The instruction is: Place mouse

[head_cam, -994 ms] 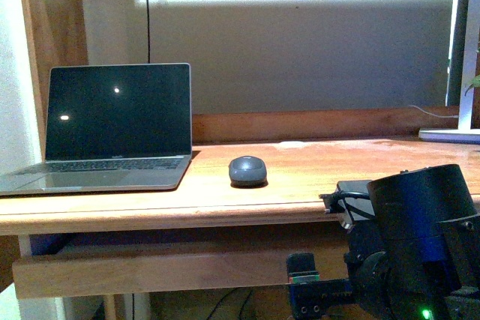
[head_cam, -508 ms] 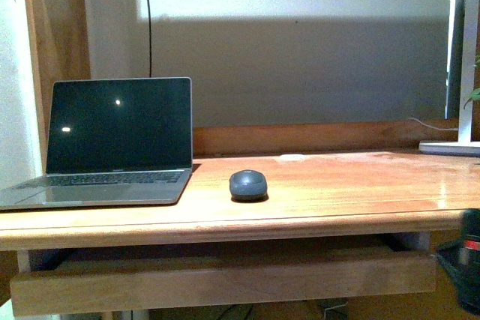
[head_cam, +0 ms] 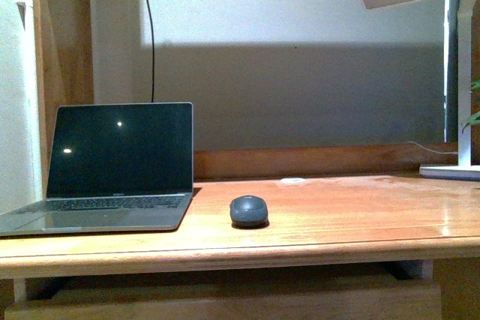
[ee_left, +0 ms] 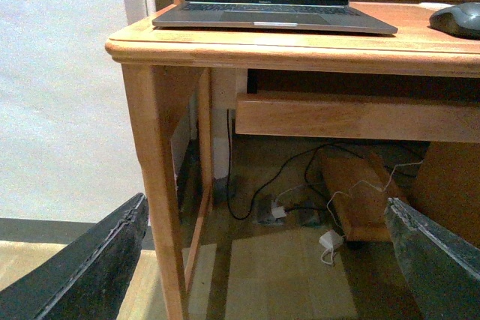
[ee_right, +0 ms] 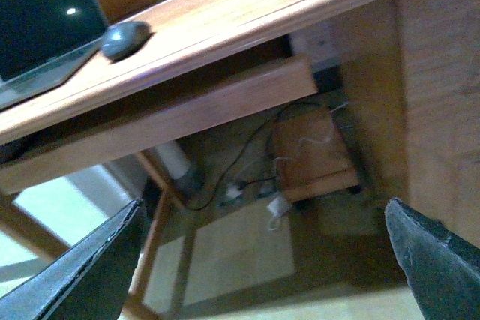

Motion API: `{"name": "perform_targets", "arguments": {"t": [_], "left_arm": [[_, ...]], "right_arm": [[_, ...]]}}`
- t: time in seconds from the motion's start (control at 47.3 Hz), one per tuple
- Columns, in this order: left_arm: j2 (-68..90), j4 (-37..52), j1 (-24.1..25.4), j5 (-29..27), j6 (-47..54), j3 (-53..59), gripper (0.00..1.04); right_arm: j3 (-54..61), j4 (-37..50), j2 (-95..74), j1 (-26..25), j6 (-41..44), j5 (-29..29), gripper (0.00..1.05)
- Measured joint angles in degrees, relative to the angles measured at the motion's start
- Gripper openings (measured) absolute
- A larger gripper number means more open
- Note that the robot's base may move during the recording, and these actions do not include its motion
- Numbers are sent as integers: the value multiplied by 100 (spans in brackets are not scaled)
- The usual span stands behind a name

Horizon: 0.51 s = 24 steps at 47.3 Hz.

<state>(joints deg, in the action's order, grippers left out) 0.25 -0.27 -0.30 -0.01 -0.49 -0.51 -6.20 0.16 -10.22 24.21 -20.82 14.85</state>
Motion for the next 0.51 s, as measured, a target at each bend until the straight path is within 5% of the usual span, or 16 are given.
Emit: {"name": "perform_targets", "arguments": {"t": [0.063, 0.169, 0.296, 0.381, 0.508], "left_arm": [[0, 0, 0, 0, 0, 0, 97], [2, 0, 0, 0, 0, 0, 97], [0, 0, 0, 0, 2, 0, 97], [0, 0, 0, 0, 0, 0, 97], [0, 0, 0, -2, 0, 0, 97]], "right_arm": [[247, 205, 315, -286, 732, 280, 82], [531, 109, 756, -988, 1528, -197, 65], [533, 81, 896, -1438, 1867, -566, 44], [533, -4, 964, -2046, 1956, -1329, 29], [533, -11, 986, -2378, 2011, -1458, 6]]}}
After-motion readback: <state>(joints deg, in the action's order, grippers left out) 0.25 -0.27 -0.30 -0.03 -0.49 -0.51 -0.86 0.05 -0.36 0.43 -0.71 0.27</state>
